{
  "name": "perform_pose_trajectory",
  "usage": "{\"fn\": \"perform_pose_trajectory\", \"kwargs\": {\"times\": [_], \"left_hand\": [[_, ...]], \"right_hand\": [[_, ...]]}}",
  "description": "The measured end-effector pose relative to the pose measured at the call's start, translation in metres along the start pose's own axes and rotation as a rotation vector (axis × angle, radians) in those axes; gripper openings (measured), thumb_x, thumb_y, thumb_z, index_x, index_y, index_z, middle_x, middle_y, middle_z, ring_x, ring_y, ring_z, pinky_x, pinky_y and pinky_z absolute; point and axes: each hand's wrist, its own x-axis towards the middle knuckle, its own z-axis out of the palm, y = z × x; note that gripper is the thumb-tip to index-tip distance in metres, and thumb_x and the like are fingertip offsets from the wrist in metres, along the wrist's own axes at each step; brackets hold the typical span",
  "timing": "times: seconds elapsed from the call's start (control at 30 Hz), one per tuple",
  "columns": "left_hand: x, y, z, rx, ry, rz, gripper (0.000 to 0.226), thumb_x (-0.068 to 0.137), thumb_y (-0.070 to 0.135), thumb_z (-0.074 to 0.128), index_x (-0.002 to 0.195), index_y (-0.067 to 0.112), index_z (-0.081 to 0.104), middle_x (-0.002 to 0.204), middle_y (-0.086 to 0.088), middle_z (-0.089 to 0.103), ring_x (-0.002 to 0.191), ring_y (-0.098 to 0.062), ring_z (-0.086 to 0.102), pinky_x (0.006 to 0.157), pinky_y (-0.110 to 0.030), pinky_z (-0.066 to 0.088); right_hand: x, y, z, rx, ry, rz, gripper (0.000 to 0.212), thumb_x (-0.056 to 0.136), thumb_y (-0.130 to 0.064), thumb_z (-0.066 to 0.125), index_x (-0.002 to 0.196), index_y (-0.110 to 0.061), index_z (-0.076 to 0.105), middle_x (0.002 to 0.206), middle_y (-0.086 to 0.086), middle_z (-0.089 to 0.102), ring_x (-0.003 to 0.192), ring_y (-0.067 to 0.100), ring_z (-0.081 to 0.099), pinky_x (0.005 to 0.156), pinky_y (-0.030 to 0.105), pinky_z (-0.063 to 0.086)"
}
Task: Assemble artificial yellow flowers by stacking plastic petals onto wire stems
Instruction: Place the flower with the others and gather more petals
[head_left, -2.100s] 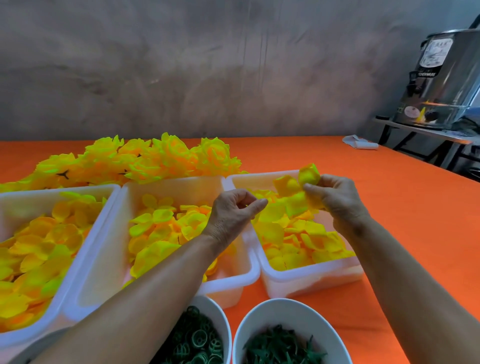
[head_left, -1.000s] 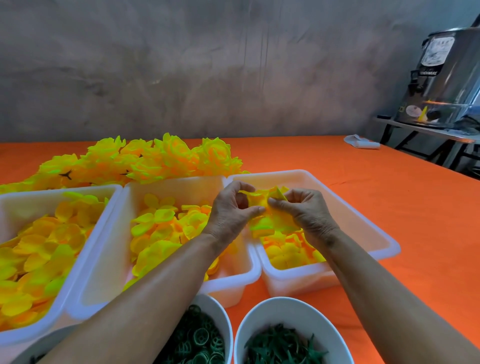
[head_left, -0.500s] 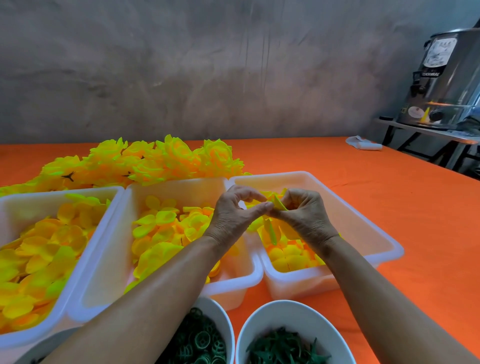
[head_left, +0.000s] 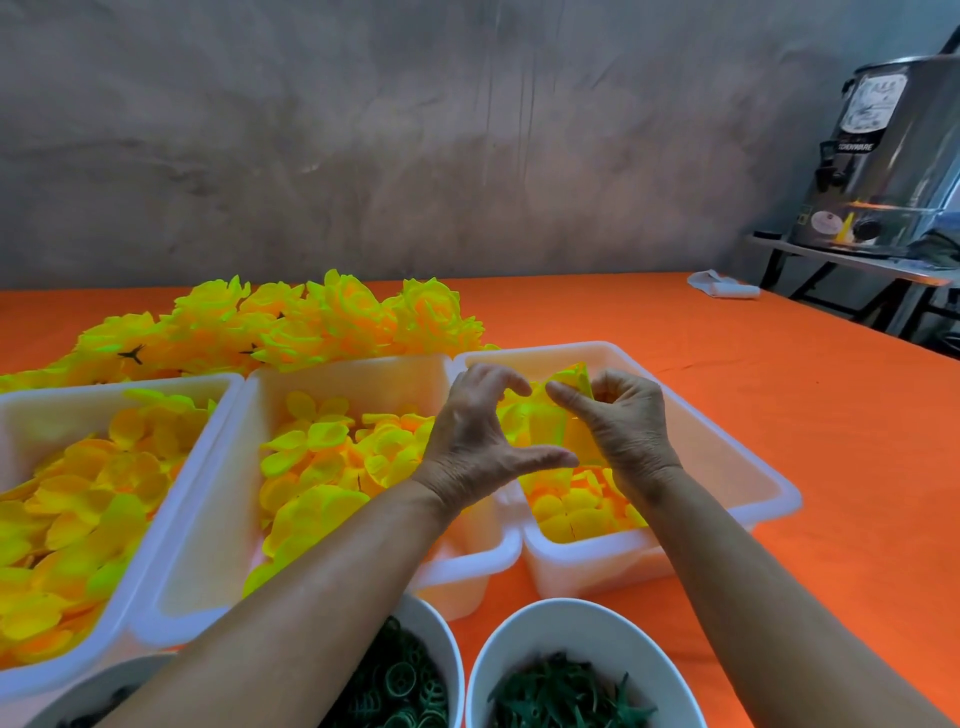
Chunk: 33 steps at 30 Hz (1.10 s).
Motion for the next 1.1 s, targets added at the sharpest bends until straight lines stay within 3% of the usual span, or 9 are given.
{"fn": "perform_pose_trajectory", "kwargs": {"times": [0.17,0.3,0.47,0.57,0.7,0.8,0.93,1.03,1.1], "left_hand": [[0.001,-0.004,0.002,0.07,-0.005,0.059,0.054,0.057,0.027,0.09,0.098,0.004,0.065,0.107,-0.012,0.057,0.103,-0.028,0.05,0.089,-0.039,0.044],[0.0,-0.004,0.002,0.059,-0.036,0.04,0.07,0.052,0.032,0.091,0.111,0.008,0.06,0.113,-0.01,0.055,0.106,-0.027,0.048,0.091,-0.04,0.043],[0.003,-0.008,0.002,0.039,0.026,0.039,0.039,0.073,0.023,0.08,0.104,0.005,0.065,0.104,-0.012,0.063,0.099,-0.029,0.053,0.086,-0.042,0.045],[0.004,-0.01,0.001,-0.013,0.032,0.024,0.02,0.082,0.017,0.072,0.096,0.003,0.07,0.097,-0.013,0.066,0.095,-0.031,0.056,0.083,-0.042,0.045],[0.007,-0.009,-0.001,-0.285,0.076,-0.155,0.017,0.087,0.01,0.066,0.101,0.005,0.072,0.096,-0.017,0.069,0.09,-0.024,0.059,0.085,-0.035,0.046],[0.008,-0.008,-0.002,-0.49,0.135,-0.29,0.016,0.09,0.011,0.062,0.102,0.019,0.067,0.087,-0.008,0.069,0.08,-0.016,0.06,0.078,-0.023,0.05],[0.011,-0.012,-0.001,-0.6,0.252,-0.393,0.015,0.094,0.012,0.056,0.104,0.014,0.066,0.087,-0.008,0.068,0.077,-0.019,0.063,0.074,-0.031,0.053],[0.015,-0.019,-0.005,-0.581,0.406,-0.476,0.01,0.095,0.015,0.054,0.096,0.017,0.064,0.086,-0.003,0.067,0.08,-0.02,0.061,0.073,-0.032,0.052],[0.016,-0.021,-0.006,-0.59,0.435,-0.503,0.01,0.095,0.016,0.054,0.092,0.02,0.063,0.081,0.004,0.065,0.079,-0.016,0.061,0.07,-0.028,0.053]], "right_hand": [[-0.003,-0.004,0.001,0.069,-0.039,0.046,0.028,0.068,-0.02,0.082,0.072,0.001,0.063,0.067,0.011,0.052,0.065,0.02,0.047,0.06,0.036,0.04],[-0.003,-0.006,0.0,0.101,-0.017,0.057,0.03,0.07,-0.018,0.08,0.076,0.006,0.063,0.064,0.009,0.05,0.062,0.018,0.044,0.056,0.029,0.037],[-0.002,-0.008,-0.001,0.147,-0.03,0.062,0.041,0.071,-0.015,0.08,0.08,0.019,0.057,0.071,0.017,0.054,0.066,0.023,0.048,0.062,0.04,0.041],[-0.005,-0.01,0.001,0.129,-0.091,0.049,0.041,0.069,-0.014,0.08,0.079,0.019,0.058,0.07,0.017,0.057,0.066,0.022,0.049,0.064,0.038,0.041],[-0.009,-0.016,0.002,0.139,-0.131,0.032,0.058,0.058,-0.031,0.079,0.076,0.02,0.056,0.071,0.019,0.058,0.068,0.024,0.048,0.064,0.038,0.038],[-0.009,-0.018,0.002,0.134,-0.115,0.024,0.064,0.057,-0.036,0.077,0.074,0.021,0.054,0.07,0.019,0.055,0.067,0.023,0.044,0.061,0.035,0.035],[-0.009,-0.021,0.002,0.148,-0.118,0.056,0.057,0.059,-0.031,0.077,0.073,0.019,0.054,0.069,0.018,0.053,0.064,0.022,0.044,0.059,0.033,0.033],[-0.008,-0.021,-0.001,0.15,-0.046,0.094,0.039,0.064,-0.025,0.078,0.072,0.009,0.061,0.065,0.012,0.054,0.054,0.013,0.046,0.052,0.023,0.036],[-0.005,-0.017,-0.004,0.17,0.055,0.121,0.036,0.074,-0.019,0.077,0.079,0.013,0.061,0.069,0.014,0.052,0.057,0.016,0.046,0.055,0.029,0.038]]}}
